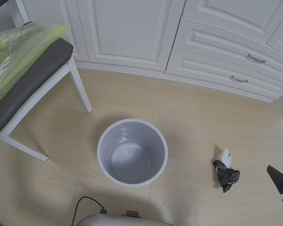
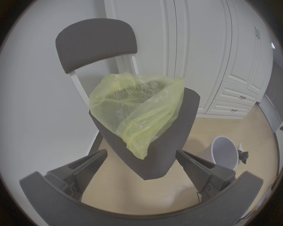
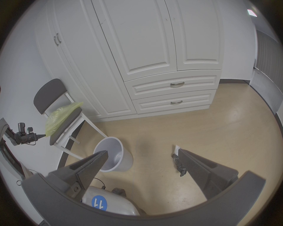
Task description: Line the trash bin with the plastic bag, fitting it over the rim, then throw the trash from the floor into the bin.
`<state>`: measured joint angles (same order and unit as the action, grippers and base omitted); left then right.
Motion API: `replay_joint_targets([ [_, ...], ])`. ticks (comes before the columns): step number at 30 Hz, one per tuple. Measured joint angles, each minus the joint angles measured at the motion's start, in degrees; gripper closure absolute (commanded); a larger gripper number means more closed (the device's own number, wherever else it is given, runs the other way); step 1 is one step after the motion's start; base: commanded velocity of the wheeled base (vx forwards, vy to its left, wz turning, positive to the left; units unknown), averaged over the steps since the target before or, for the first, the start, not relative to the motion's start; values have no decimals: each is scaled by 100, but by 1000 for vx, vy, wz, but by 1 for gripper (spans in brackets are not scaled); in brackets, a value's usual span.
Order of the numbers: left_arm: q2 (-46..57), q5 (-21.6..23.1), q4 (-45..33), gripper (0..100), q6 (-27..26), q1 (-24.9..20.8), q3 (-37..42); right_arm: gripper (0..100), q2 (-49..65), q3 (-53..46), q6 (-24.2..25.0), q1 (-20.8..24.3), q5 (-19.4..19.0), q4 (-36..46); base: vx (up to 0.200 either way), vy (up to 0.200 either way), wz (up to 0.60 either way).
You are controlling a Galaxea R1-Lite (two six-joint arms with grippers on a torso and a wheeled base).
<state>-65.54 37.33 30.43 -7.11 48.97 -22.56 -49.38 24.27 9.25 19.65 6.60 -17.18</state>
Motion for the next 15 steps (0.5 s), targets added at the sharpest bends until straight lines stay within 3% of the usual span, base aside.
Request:
replay_joint_targets([
  [3, 82, 60, -317, 0, -37, 17, -130, 0, -41, -16, 0, 0, 0, -1, 0, 0, 0],
  [15, -246, -174, -304, 0, -268, 26, -318, 0, -106, -85, 0, 0, -17, -66, 0, 0, 0],
])
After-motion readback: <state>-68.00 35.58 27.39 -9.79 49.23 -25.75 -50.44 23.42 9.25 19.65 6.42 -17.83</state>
